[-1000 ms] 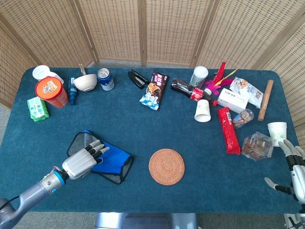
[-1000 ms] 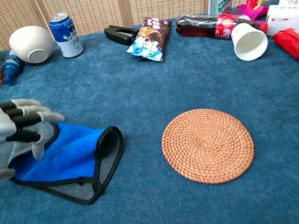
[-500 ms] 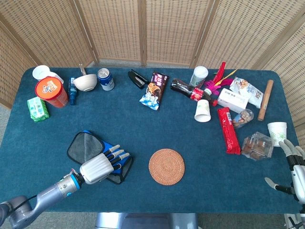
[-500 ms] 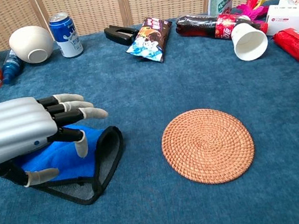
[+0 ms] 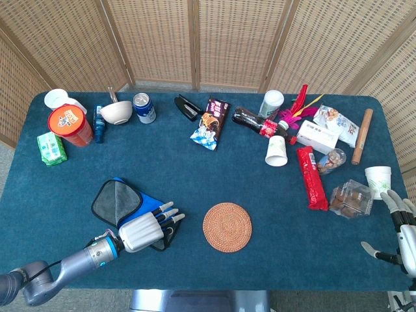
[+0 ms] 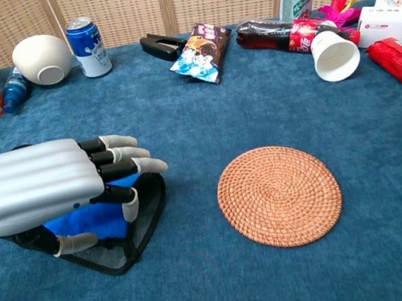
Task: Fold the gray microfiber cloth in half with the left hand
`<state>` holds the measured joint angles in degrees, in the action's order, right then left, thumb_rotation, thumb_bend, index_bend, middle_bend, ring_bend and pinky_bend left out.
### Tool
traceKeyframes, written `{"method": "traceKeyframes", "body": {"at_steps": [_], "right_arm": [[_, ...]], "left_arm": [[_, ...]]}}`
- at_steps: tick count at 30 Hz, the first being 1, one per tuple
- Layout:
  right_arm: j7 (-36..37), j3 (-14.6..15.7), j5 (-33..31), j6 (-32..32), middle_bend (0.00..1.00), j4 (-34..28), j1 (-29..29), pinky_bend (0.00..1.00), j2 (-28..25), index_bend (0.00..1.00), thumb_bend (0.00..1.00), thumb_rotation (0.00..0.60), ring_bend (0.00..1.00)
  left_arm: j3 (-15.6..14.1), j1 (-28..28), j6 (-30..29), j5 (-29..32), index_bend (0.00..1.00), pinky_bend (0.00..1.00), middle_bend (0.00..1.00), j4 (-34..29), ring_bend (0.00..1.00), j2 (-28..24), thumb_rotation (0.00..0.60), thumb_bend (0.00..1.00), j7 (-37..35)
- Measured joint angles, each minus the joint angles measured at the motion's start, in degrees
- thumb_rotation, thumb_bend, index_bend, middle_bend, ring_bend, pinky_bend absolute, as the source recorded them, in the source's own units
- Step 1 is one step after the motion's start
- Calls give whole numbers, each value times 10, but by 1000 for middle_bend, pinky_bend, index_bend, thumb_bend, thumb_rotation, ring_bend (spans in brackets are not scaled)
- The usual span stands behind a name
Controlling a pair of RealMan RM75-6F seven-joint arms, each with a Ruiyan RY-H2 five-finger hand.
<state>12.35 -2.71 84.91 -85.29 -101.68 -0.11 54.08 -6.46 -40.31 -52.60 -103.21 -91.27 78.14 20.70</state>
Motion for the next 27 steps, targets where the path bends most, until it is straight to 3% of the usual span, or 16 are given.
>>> {"method": "traceKeyframes", "body": {"at_steps": [27], "right_arm": [[9,1,2,3,0,-1,1,0,-3,0,0,600,0]], "left_arm": [[-12,-4,5,0,396,0,0,22,0,29,600,433,12]]}}
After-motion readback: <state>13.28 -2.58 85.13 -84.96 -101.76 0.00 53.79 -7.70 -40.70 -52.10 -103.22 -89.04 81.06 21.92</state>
